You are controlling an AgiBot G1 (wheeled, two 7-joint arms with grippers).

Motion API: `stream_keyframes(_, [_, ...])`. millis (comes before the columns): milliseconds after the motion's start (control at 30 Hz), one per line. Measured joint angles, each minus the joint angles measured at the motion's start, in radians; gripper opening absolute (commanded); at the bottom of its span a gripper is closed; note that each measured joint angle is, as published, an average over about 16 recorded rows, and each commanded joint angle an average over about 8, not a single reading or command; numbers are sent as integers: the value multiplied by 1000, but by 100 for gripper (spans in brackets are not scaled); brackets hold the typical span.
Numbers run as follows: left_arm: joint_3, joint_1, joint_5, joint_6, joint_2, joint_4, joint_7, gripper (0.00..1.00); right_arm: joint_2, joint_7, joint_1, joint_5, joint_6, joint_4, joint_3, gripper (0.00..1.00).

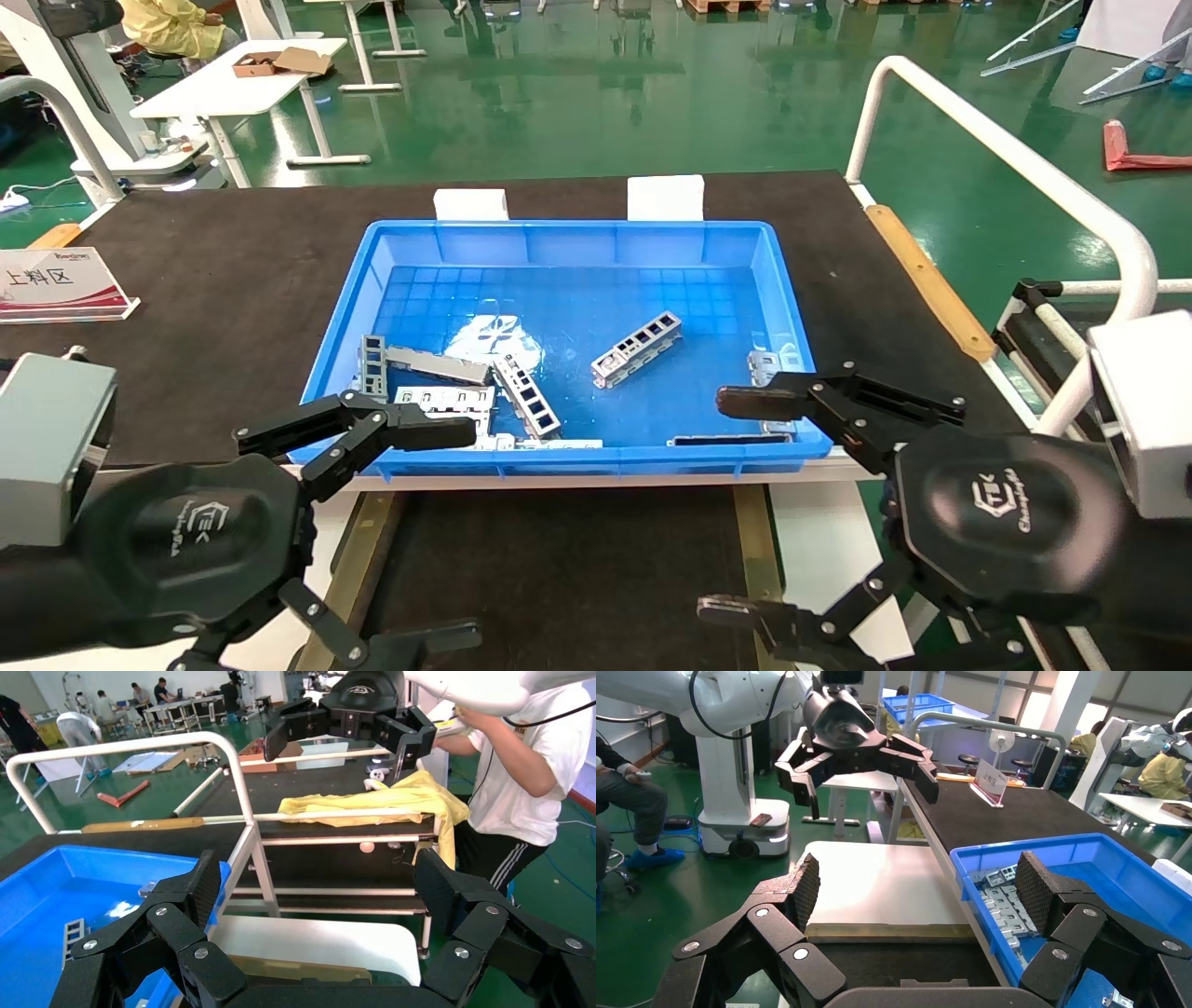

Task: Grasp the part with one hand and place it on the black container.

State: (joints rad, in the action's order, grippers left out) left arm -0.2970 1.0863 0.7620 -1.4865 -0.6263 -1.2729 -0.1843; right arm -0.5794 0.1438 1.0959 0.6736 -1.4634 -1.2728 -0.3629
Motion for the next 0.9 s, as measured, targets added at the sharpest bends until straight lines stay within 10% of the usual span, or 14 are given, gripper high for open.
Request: stream_keyframes(900, [-126, 132, 291, 247, -220, 101, -20, 100, 0, 0, 0, 0, 0, 0, 0, 100])
